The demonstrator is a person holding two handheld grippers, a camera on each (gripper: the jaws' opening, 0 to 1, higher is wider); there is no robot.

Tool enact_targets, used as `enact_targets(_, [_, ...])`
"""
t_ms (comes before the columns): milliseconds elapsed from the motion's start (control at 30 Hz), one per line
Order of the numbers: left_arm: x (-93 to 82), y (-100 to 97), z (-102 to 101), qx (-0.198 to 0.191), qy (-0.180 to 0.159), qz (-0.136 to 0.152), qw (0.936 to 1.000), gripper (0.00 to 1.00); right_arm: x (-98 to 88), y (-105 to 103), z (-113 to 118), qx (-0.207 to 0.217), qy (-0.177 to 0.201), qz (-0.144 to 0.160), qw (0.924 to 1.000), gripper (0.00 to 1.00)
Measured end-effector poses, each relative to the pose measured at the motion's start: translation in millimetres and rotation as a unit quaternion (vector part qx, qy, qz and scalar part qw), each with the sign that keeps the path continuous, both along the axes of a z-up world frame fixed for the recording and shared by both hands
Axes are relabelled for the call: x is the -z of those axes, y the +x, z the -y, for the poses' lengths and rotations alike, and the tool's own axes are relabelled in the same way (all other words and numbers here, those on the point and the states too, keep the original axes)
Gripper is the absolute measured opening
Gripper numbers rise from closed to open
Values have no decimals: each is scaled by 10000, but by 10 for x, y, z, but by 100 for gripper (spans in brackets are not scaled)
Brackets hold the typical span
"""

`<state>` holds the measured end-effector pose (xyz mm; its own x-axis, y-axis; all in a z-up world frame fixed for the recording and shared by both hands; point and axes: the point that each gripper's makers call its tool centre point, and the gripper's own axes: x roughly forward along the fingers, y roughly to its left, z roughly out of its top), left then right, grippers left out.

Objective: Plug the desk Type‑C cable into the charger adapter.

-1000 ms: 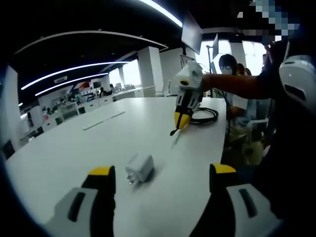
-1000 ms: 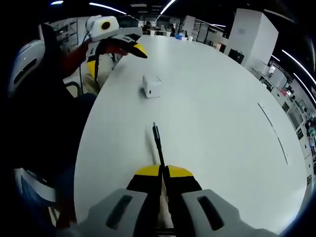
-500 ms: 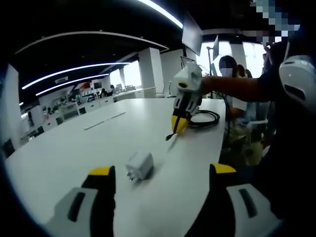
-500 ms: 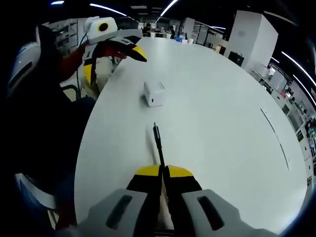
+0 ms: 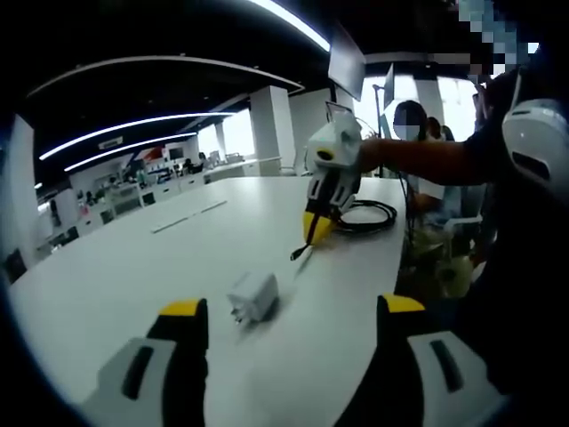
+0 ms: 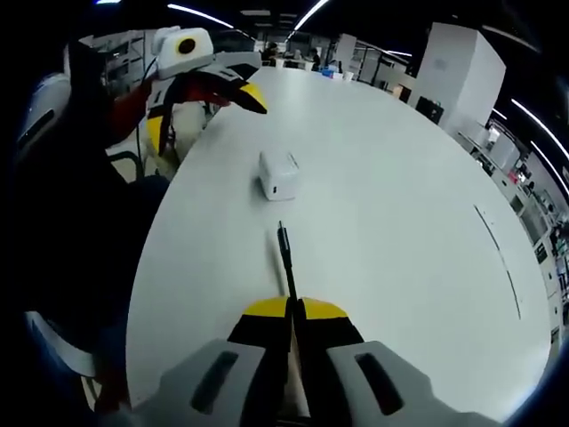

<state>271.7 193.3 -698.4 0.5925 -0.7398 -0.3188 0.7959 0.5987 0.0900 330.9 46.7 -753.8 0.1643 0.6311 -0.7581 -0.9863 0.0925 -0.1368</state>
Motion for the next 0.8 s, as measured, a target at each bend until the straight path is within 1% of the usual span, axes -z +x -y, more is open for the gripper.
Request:
enact_targets(133, [-1,15,-5,-1,-9,-3,10000,77,1,21,-23,6,-3,14,10000,1])
enact_targets(367, [12,37,2,20,9,-23,10000,77,58,2,-49,-4,29,-4,10000,1])
enact_targets(800, [4,50,33,61,21,-23,10000,77,61,-2,-49,-66,86,-31,9999,2])
